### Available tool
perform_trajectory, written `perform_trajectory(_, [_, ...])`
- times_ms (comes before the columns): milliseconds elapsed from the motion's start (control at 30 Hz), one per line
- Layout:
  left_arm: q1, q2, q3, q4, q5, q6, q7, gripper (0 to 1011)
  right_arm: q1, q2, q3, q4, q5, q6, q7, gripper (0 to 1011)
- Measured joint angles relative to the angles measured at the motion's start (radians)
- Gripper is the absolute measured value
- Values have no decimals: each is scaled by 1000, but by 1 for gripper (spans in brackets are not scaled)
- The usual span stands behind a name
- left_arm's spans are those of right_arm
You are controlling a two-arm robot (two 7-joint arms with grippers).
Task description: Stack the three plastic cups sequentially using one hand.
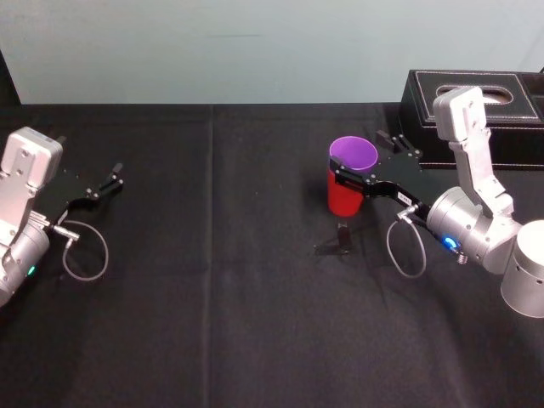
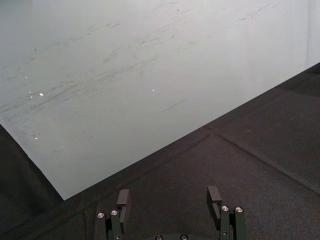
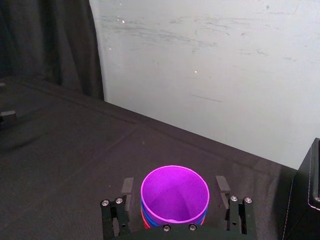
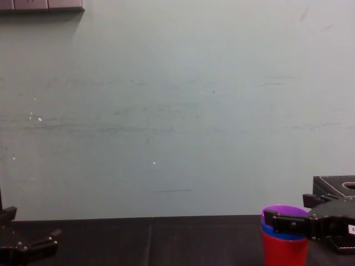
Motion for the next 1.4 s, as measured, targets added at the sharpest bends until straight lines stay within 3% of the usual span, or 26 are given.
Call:
perform_trajectory(467, [0, 0, 0, 0, 0, 0, 0, 1004, -56, 19, 38, -66, 10, -20, -2, 1000])
perform_trajectory(633, [0, 0, 0, 0, 0, 0, 0, 1005, -117, 47, 60, -113, 23, -47, 12, 1000])
perform_trajectory(867, [0, 0, 0, 0, 0, 0, 0, 1005, -237, 85, 97, -154, 44, -124, 31, 1000])
perform_trajectory(1033, [0, 0, 0, 0, 0, 0, 0, 1005, -281, 83, 111, -128, 46, -190, 35, 1002])
perform_trajectory(1400, [0, 0, 0, 0, 0, 0, 0, 1005, -283, 38, 110, -30, 26, -290, 38, 1000])
